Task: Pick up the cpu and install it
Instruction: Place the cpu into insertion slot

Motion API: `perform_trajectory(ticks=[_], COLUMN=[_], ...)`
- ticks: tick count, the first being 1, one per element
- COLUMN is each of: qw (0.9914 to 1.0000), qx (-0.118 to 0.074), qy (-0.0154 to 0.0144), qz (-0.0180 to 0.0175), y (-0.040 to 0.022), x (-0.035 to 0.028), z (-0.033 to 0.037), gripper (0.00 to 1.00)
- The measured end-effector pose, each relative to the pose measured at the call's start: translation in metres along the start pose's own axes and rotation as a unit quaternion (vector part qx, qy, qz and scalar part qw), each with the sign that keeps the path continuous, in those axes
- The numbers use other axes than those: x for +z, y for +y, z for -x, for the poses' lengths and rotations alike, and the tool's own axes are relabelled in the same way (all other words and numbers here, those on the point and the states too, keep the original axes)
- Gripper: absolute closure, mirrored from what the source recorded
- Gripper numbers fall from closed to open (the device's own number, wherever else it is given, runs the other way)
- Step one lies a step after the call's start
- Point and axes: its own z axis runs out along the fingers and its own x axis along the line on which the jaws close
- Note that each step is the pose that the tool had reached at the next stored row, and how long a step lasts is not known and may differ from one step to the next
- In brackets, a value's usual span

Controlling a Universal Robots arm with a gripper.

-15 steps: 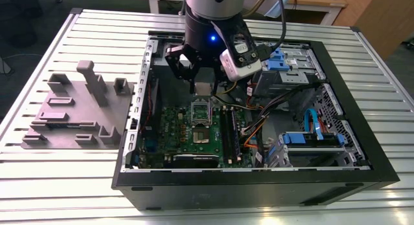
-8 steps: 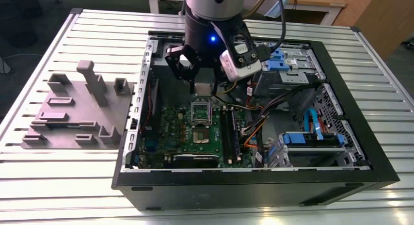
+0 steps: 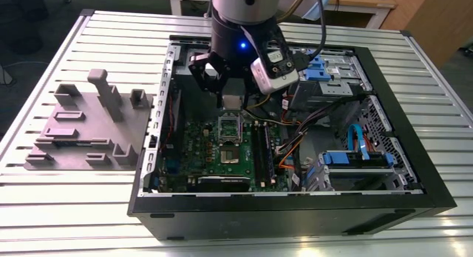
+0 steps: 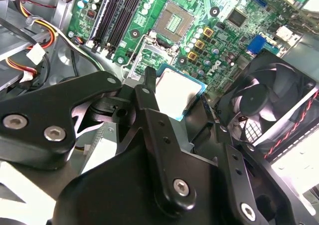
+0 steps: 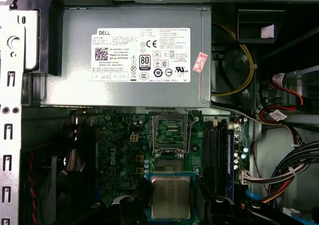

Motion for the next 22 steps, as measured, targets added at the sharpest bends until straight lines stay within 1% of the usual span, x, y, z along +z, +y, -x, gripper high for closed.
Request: perform_trajectory(ticks=[6, 22], qw=[1.00000, 1.00000], qx=[0.000, 0.000], qy=[0.0000, 0.0003], qz=[0.0000, -0.0001], y=[-0.0014, -0.0020], x=[0.0018, 0.0175], z=[0.0000, 0.0002], gripper=[0.53, 0.53])
